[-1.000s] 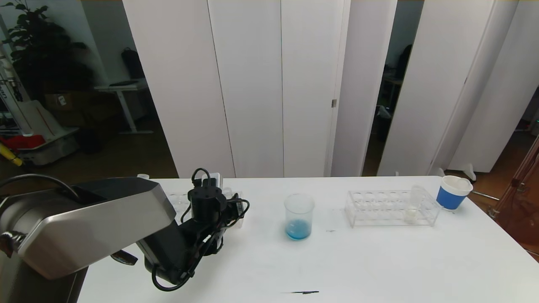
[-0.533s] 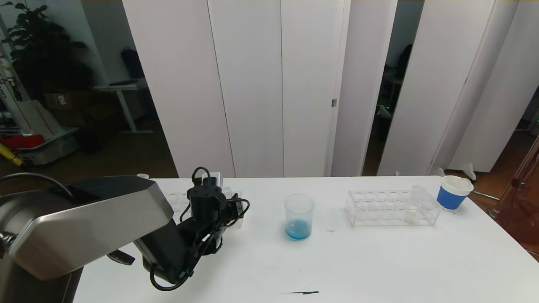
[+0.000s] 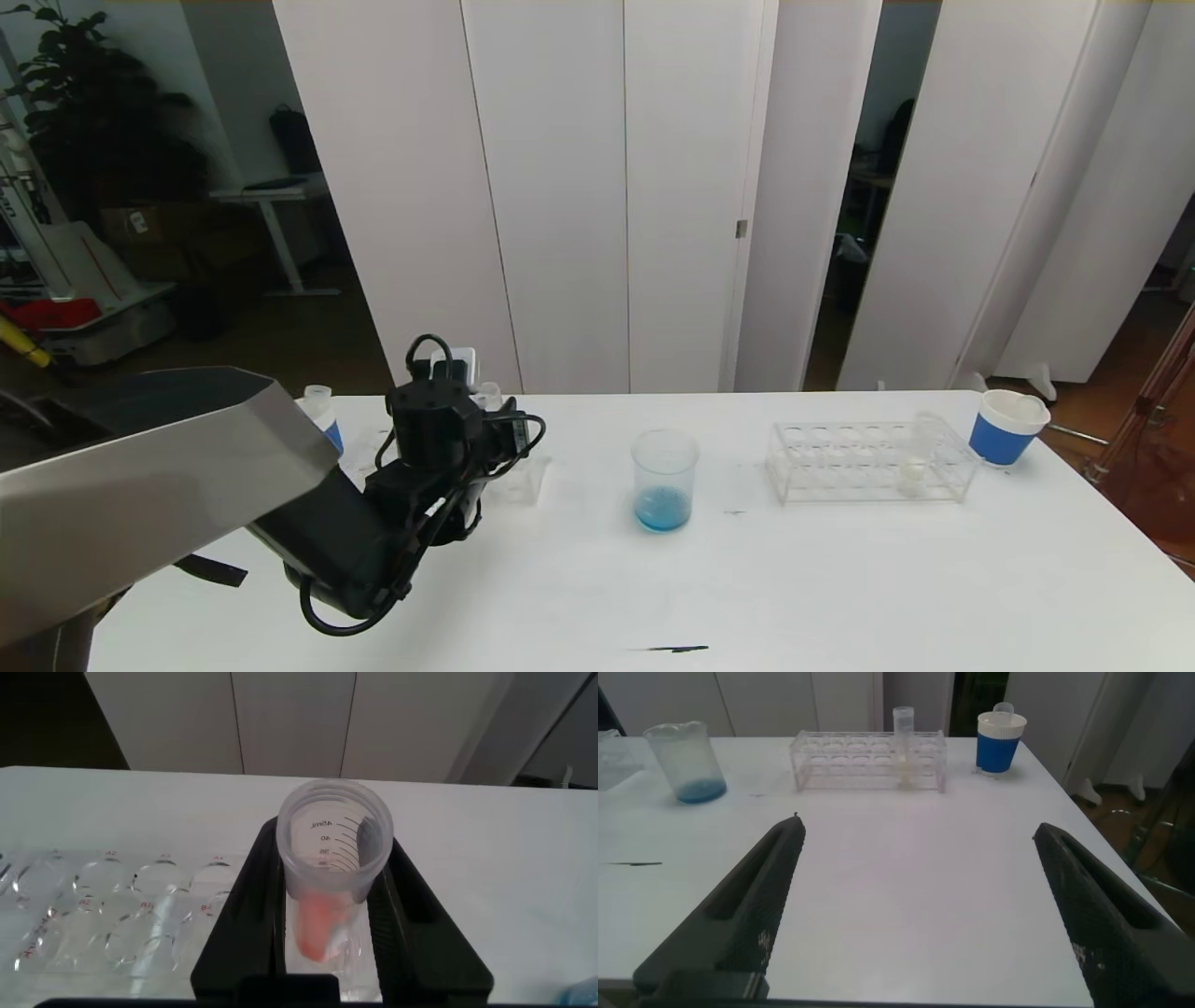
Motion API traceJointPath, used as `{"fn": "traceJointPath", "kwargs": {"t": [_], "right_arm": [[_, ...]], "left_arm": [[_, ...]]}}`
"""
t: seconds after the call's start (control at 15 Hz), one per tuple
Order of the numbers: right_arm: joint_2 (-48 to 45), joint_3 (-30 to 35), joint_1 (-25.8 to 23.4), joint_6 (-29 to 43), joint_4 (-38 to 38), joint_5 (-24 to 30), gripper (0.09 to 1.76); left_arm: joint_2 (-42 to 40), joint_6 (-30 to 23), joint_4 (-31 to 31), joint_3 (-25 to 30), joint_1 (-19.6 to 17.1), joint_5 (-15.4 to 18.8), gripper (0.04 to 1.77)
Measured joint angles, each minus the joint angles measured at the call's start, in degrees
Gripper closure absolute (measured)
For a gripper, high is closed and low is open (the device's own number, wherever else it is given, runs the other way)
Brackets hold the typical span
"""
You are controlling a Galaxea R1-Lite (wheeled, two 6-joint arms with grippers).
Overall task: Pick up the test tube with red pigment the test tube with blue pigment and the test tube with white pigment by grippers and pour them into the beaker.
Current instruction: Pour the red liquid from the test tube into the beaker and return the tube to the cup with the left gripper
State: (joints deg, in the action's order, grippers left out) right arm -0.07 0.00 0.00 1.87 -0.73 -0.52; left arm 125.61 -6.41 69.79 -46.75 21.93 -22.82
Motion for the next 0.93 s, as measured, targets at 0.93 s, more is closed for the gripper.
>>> {"fn": "traceJointPath", "kwargs": {"t": [0.93], "right_arm": [[0.0, 0.0, 0.0, 0.0, 0.0, 0.0, 0.10]], "left_arm": [[-17.3, 10.8, -23.3, -15.3, -0.9, 13.8, 1.23]]}}
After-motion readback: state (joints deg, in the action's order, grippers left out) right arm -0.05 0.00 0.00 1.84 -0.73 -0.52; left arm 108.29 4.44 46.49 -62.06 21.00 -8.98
